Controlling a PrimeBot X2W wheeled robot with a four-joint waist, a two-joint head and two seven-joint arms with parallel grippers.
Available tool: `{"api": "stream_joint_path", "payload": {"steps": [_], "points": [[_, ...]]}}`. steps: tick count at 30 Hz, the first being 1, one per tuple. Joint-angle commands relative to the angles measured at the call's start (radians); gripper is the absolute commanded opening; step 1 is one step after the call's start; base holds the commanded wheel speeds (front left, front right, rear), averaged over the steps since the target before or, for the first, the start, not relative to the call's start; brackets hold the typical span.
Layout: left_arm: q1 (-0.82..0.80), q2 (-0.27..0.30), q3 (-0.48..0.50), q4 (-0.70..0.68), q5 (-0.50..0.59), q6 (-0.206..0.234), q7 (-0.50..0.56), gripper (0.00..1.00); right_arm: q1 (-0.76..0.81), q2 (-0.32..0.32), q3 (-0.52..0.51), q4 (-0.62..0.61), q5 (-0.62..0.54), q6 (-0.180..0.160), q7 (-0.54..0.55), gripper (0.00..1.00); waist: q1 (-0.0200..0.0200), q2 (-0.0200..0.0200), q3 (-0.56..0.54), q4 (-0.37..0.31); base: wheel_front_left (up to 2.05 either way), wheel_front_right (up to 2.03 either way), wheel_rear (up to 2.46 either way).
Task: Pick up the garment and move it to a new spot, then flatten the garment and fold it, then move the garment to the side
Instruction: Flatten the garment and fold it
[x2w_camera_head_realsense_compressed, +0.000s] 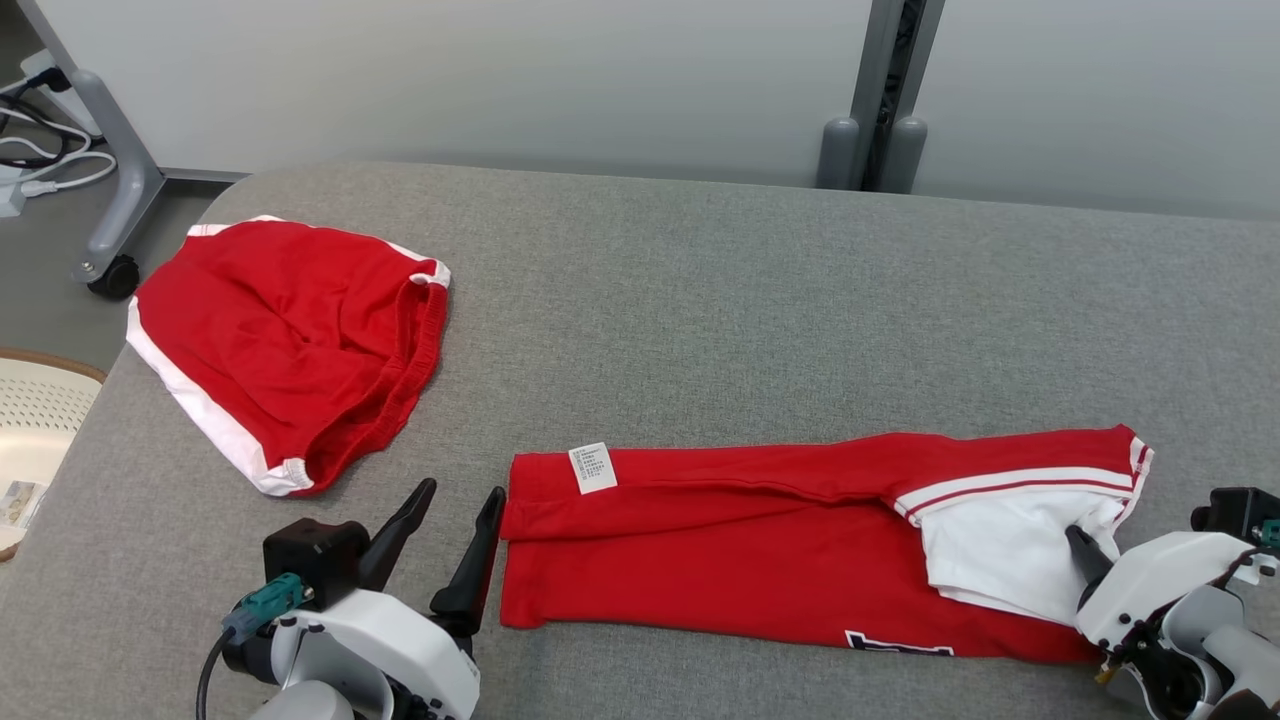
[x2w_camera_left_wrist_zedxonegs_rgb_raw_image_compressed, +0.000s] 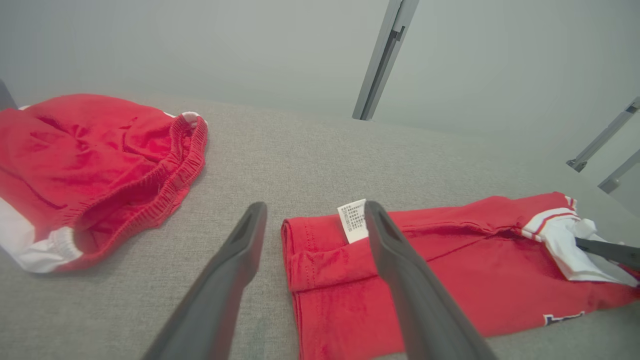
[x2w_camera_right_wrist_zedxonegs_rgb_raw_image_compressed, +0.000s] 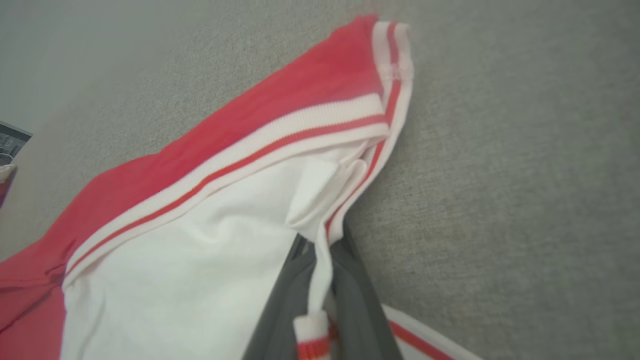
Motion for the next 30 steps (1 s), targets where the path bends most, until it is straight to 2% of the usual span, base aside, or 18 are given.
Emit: {"api": "stream_joint_path", "payload": {"steps": [1, 11, 15, 17, 23, 30], "points": [[-0.003, 0.001, 0.0, 0.002, 0.008, -0.001, -0.007, 1.0, 0.011, 0.008, 0.005, -0.001, -0.004, 0.005, -0.007, 0.0, 0.0, 0.0, -0.001, -0.002, 0.0, 0.0, 0.0], [0.023, 0.008, 0.029, -0.012, 0.058, 0.011, -0.043, 1.0, 0.023, -0.041, -0.029, -0.026, -0.003, 0.004, -0.058, 0.0, 0.0, 0.0, -0.018, -0.023, 0.0, 0.0, 0.0], [0.042, 0.005, 0.073, -0.028, 0.105, 0.011, -0.053, 1.0, 0.032, -0.065, -0.038, -0.046, -0.003, 0.003, -0.066, 0.0, 0.0, 0.0, -0.023, -0.032, 0.0, 0.0, 0.0], [0.074, -0.016, 0.141, -0.055, 0.156, 0.009, -0.053, 1.0, 0.032, -0.077, -0.049, -0.06, -0.004, 0.003, -0.073, 0.0, 0.0, 0.0, -0.024, -0.036, 0.0, 0.0, 0.0], [0.159, -0.081, 0.257, -0.068, 0.248, -0.032, -0.052, 1.0, 0.044, -0.12, -0.07, -0.088, -0.007, 0.003, -0.085, 0.0, 0.0, 0.0, -0.03, -0.037, 0.0, 0.0, 0.0], [0.204, -0.14, 0.32, -0.042, 0.304, -0.085, -0.052, 1.0, 0.038, -0.158, -0.072, -0.124, -0.032, 0.003, -0.088, 0.0, 0.0, 0.0, -0.039, -0.032, 0.0, 0.0, 0.0]]}}
